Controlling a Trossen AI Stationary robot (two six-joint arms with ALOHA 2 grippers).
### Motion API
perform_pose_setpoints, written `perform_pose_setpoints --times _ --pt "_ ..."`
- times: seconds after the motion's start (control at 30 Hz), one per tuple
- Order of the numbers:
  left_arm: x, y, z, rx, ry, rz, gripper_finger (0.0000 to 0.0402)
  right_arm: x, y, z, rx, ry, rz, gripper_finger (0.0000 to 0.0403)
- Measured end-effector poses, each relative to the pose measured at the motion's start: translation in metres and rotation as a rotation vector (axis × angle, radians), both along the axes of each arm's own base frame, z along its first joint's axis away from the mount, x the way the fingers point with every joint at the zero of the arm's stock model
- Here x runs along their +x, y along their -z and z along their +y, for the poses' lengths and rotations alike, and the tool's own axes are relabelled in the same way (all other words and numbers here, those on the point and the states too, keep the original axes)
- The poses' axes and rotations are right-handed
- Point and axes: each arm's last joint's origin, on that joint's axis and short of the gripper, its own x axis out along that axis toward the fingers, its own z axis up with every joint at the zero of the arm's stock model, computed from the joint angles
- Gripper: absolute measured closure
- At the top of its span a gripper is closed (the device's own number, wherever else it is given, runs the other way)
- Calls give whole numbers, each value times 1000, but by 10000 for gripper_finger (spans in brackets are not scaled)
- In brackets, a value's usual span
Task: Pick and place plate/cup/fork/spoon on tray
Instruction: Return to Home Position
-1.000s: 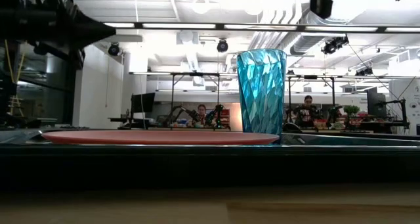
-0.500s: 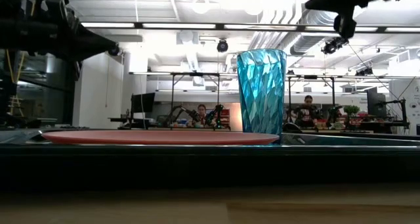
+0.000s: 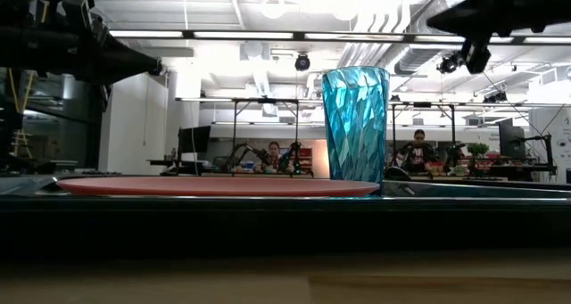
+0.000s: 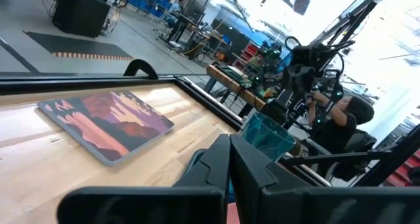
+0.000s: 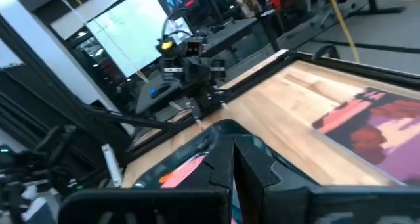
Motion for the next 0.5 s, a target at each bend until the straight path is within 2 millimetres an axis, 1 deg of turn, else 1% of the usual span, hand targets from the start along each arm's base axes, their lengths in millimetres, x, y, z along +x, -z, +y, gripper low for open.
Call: perform_pose_setpoints --times 0.13,0.3,0.4,0.5 --pt "0 0 0 0 0 0 401 -4 22 0 12 -1 -21 403" --pt "0 0 0 0 1 0 401 -9 48 1 22 -22 -153 403" --pt "0 0 0 0 1 0 401 -12 59 1 17 -22 -201 403" --pt "0 0 0 0 2 1 401 -15 67 1 -9 -11 -187 403"
